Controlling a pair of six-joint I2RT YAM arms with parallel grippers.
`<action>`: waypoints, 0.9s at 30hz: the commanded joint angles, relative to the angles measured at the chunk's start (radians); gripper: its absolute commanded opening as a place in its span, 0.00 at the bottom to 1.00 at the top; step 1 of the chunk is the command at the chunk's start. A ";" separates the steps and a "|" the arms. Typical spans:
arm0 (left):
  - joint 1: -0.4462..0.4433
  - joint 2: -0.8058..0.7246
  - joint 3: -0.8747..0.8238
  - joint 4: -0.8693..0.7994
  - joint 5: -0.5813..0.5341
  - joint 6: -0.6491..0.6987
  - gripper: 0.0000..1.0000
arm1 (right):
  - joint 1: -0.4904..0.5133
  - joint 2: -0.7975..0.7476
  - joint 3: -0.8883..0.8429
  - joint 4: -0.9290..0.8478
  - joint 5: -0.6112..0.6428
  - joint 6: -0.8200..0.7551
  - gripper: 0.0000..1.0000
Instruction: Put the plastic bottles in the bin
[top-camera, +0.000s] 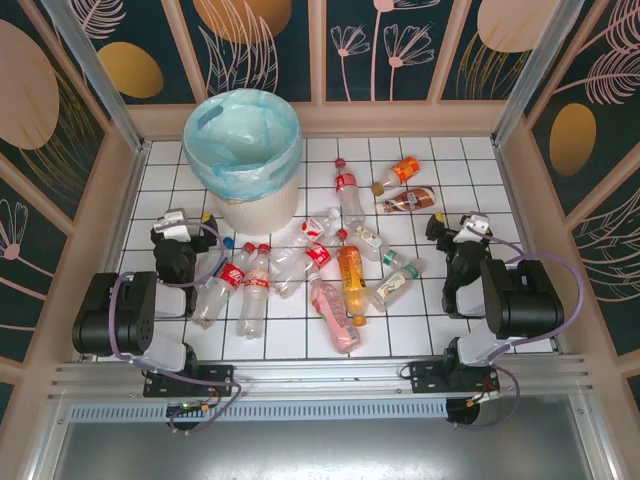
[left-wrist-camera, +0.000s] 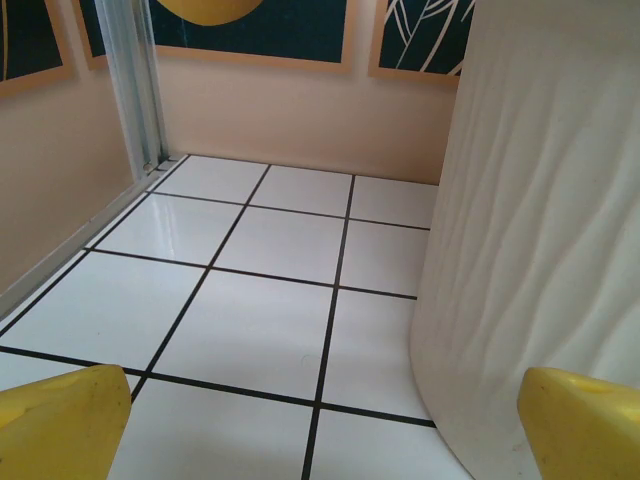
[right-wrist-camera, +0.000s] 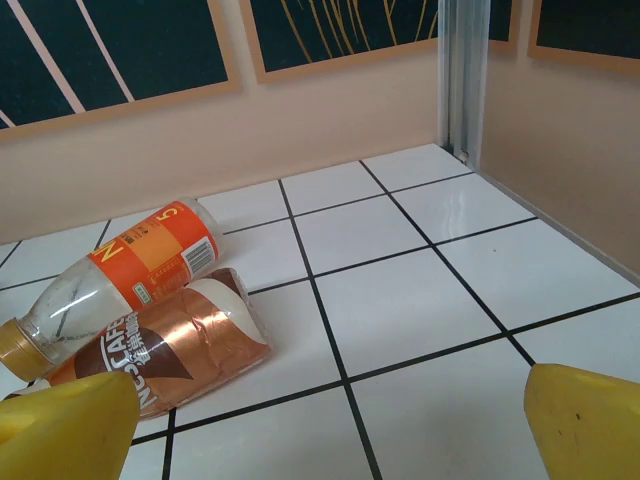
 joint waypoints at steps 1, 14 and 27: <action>-0.002 0.000 0.006 0.032 0.008 0.012 0.99 | 0.003 -0.001 0.020 -0.006 -0.004 -0.014 0.99; -0.002 0.001 0.008 0.031 0.007 0.011 0.99 | 0.001 -0.002 0.019 -0.006 -0.005 -0.012 0.99; -0.001 -0.115 0.028 -0.107 -0.010 0.004 0.94 | -0.009 -0.044 -0.013 0.015 -0.001 0.005 0.98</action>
